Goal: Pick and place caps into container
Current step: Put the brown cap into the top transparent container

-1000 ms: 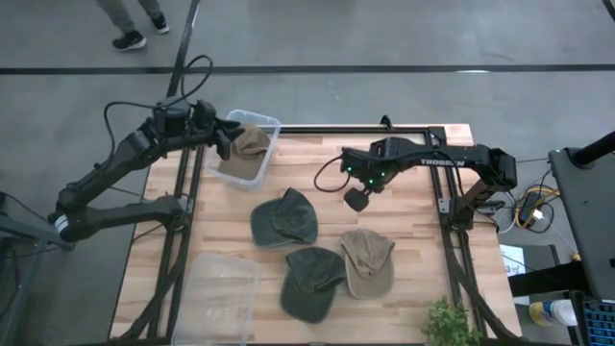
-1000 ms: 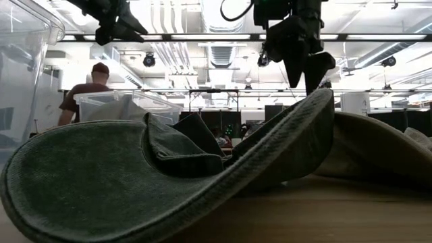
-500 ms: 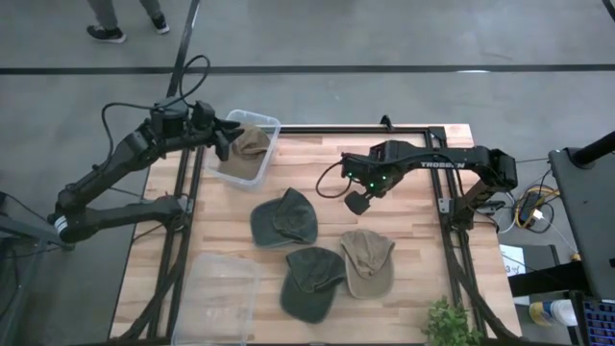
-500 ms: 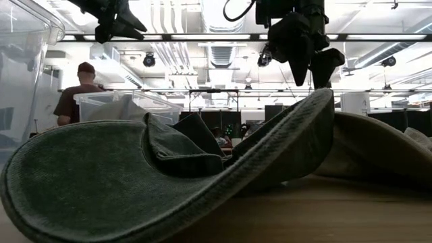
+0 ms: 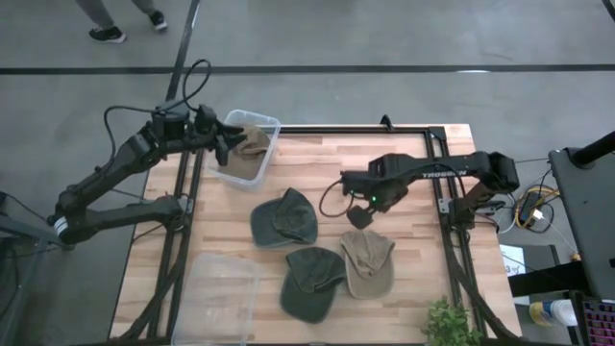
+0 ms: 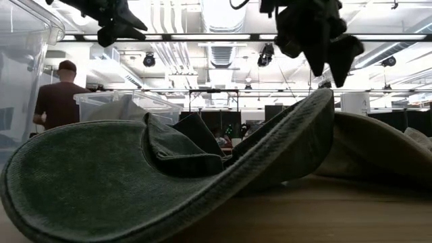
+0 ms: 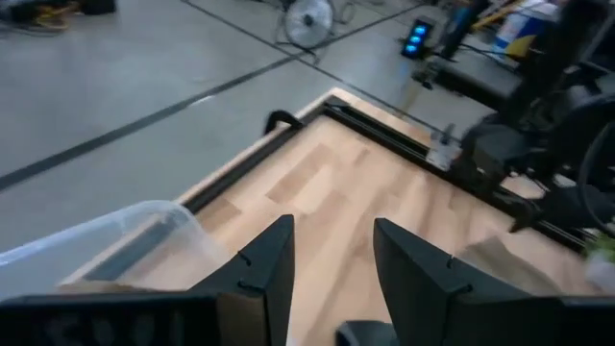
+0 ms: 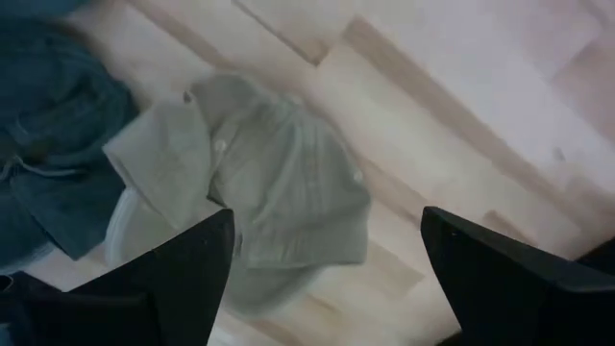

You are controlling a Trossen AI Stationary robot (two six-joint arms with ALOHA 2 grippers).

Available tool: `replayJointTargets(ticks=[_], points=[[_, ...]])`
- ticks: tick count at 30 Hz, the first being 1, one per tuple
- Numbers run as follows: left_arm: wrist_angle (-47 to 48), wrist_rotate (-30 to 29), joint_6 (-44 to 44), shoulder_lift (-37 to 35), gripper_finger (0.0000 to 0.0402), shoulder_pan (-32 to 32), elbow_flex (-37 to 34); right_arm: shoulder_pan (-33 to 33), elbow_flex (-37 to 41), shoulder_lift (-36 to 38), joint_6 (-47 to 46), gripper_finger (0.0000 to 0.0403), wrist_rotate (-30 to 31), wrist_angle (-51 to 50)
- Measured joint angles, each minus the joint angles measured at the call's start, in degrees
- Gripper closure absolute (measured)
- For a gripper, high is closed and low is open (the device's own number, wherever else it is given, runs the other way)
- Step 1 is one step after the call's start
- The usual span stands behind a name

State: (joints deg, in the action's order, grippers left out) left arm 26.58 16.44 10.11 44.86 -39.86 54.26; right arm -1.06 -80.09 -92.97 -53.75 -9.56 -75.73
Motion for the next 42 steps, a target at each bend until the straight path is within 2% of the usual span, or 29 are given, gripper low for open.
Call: replayJointTargets(ticks=[6,12,25,32,42], points=[[-1.7,1.5,-0.7,-1.7,0.0266,0.0,-1.1,6.1,0.1,0.0,-7.3,0.0076,0.1,-0.3],[-2.8,2.6,-0.4,-4.0,0.0266,0.4,-1.1,13.4,0.5,0.0,-18.8,0.0076,0.6,-0.2],[-3.1,2.6,1.5,-6.9,0.0266,0.7,-1.1,29.1,6.2,0.0,-42.6,0.0076,6.1,2.8],[-2.9,3.2,1.9,-6.8,0.0266,0.7,-1.2,33.6,12.9,0.0,-48.4,0.0076,8.2,12.1],[-2.9,3.5,2.4,-6.9,0.0266,0.7,-2.0,34.6,23.3,0.0,-49.7,0.0076,9.4,25.8]])
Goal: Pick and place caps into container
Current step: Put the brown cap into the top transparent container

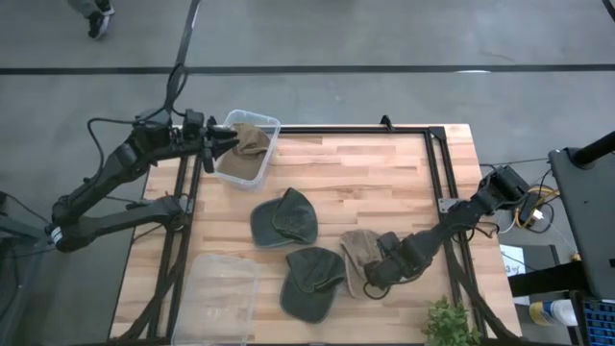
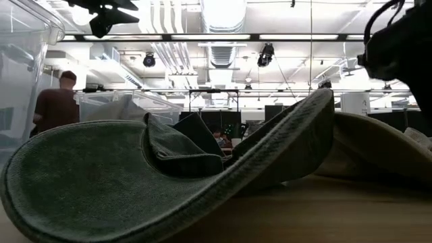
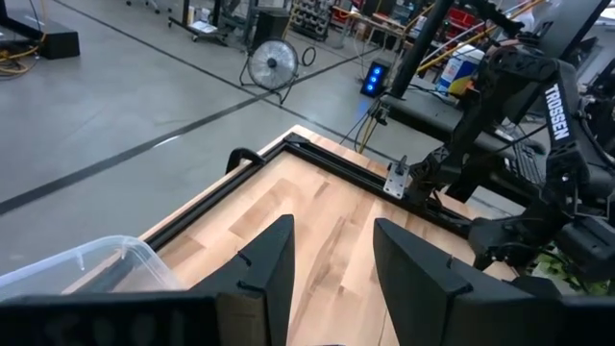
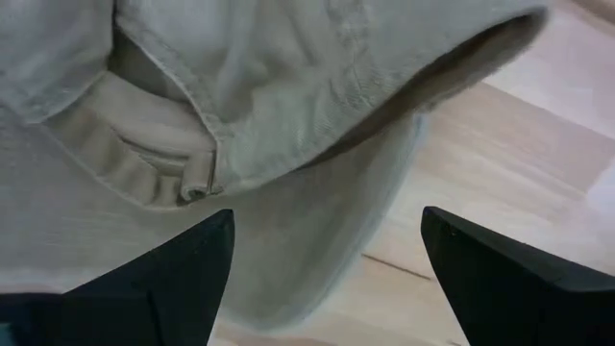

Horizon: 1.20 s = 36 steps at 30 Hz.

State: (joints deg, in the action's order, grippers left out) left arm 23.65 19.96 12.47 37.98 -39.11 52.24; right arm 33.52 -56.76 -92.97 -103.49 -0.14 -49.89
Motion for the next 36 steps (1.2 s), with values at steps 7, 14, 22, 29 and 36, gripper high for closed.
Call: replayJointTargets(ticks=[7,14,22,29,36], points=[[-0.1,0.0,0.0,0.0,0.0266,0.0,-0.5,0.0,2.3,0.0,-0.1,0.0100,-0.1,1.4],[-0.6,0.0,0.3,0.0,0.0266,0.0,-1.9,0.0,2.6,0.0,1.3,0.0253,-0.4,3.9],[-1.2,-0.1,1.0,0.0,0.0266,0.0,-2.0,-0.1,2.5,0.2,3.0,0.0383,0.6,4.5],[-2.0,0.0,1.0,-0.1,0.0266,0.0,-2.0,-0.3,0.5,3.3,3.6,0.0391,4.1,-0.2],[-2.1,0.1,1.1,-0.1,0.0266,0.0,-2.0,-0.4,-4.4,8.2,1.5,0.0392,11.6,-16.2]])
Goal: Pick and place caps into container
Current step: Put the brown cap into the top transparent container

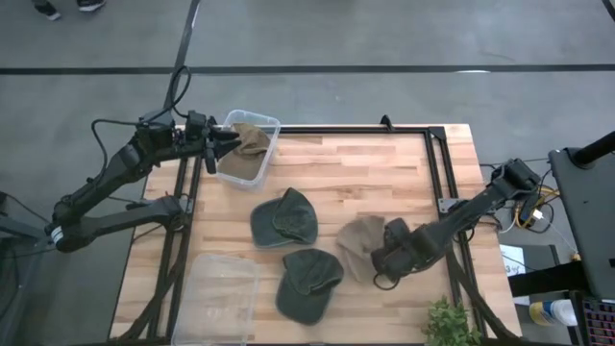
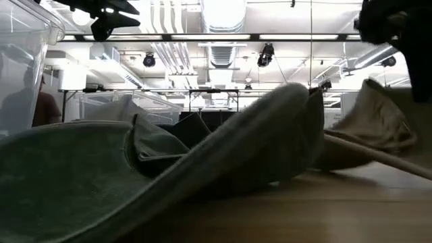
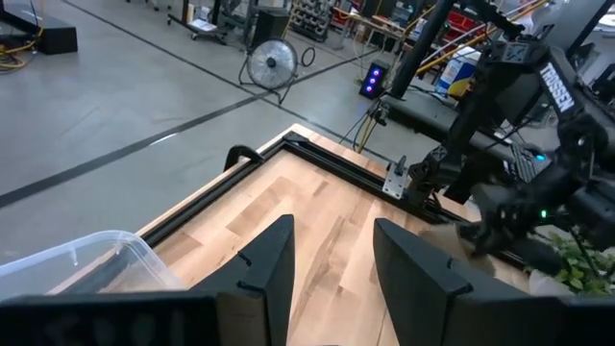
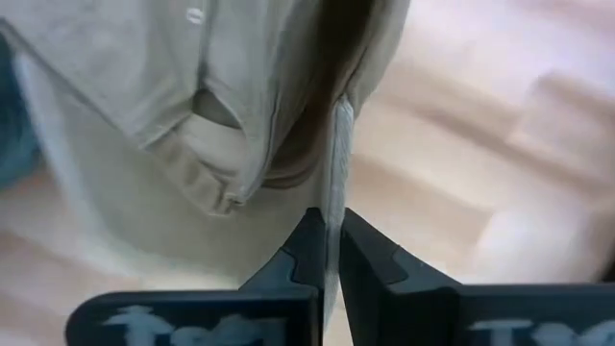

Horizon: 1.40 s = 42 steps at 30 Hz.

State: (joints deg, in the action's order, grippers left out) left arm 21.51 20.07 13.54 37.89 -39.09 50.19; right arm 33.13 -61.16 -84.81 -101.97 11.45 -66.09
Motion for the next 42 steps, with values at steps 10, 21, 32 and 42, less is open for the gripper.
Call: replayJointTargets(ticks=[10,21,32,42], points=[[0.0,0.0,0.0,0.0,0.0266,0.0,0.0,-0.7,-5.2,6.7,-0.8,0.0392,18.3,-9.1],[-1.0,0.3,0.1,0.4,0.0266,0.0,-2.0,-4.8,-5.2,10.4,6.1,0.0392,37.4,-7.9],[-7.5,5.0,1.0,0.5,0.0266,2.2,-3.7,-11.1,-5.2,10.8,26.2,0.0392,48.7,8.5],[-21.6,5.2,1.6,0.5,0.0266,5.7,-9.9,-17.4,-5.2,10.8,58.8,0.0392,54.5,39.8]])
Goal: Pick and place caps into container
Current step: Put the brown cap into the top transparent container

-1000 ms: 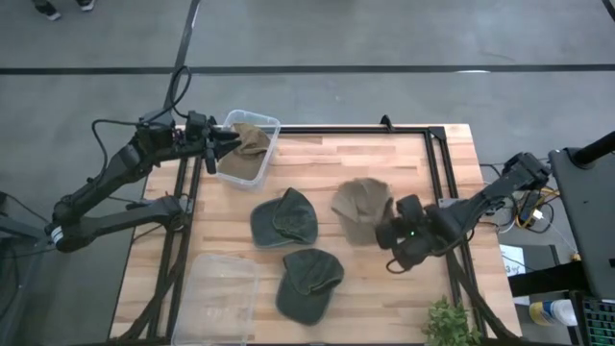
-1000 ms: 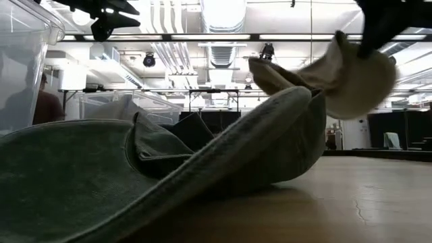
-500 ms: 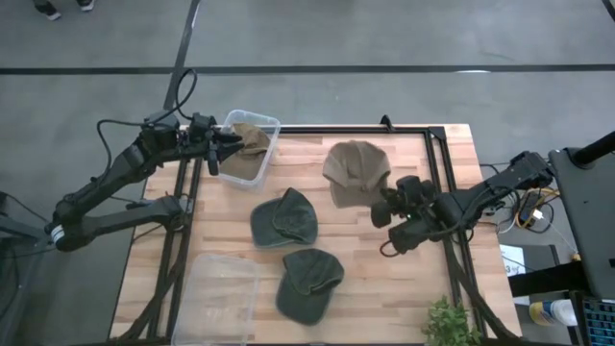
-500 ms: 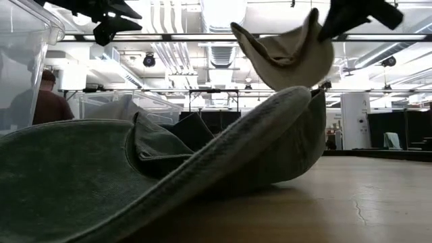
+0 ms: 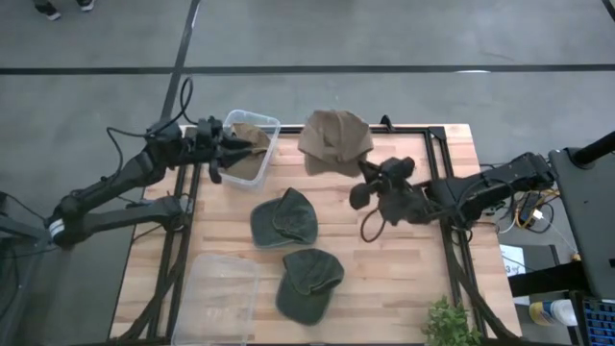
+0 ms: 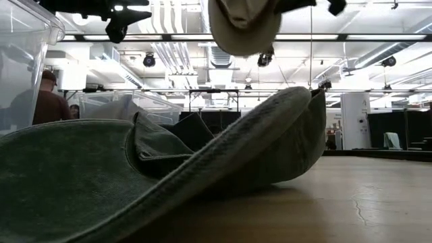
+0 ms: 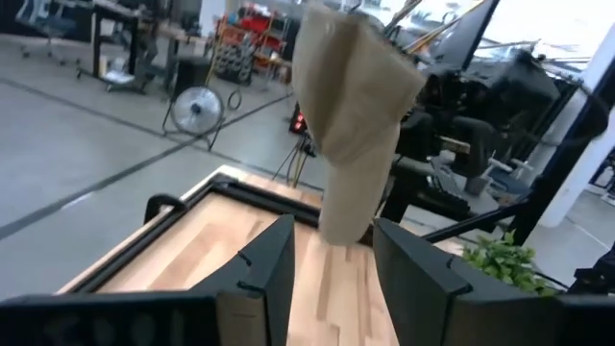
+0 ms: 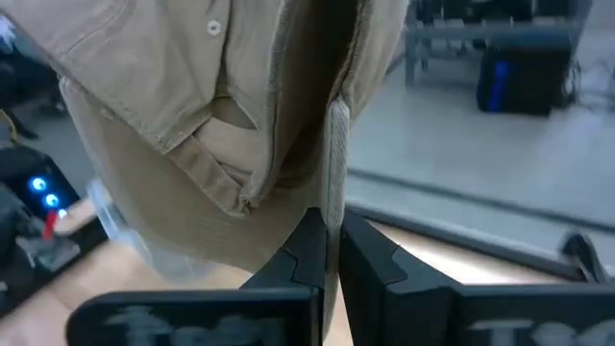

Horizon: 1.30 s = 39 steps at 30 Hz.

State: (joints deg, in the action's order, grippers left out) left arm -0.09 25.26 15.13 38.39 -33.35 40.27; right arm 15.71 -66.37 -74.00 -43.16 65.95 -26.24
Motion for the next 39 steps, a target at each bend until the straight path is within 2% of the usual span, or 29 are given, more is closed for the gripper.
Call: replayJointTargets(ticks=[7,19,24,33,39], points=[[-10.3,0.0,-0.4,0.1,0.0266,1.6,-4.6,-3.8,0.0,-0.9,15.5,0.0392,0.0,15.4],[-14.9,-1.7,-9.0,2.9,0.0266,6.1,-7.0,-7.8,0.0,-5.8,24.8,0.0392,-5.7,30.1],[-15.6,-8.8,-11.3,3.9,0.0266,8.9,-6.5,-9.6,0.0,-7.8,26.0,0.0392,-10.2,35.6],[-15.9,-10.5,-12.4,4.9,0.0266,9.9,-5.9,-11.6,0.1,-11.3,26.4,0.0391,-15.2,41.4],[-15.8,-11.4,-13.1,5.1,0.0266,9.9,-5.8,-12.9,-0.9,-12.9,25.4,0.0391,-18.0,41.6]])
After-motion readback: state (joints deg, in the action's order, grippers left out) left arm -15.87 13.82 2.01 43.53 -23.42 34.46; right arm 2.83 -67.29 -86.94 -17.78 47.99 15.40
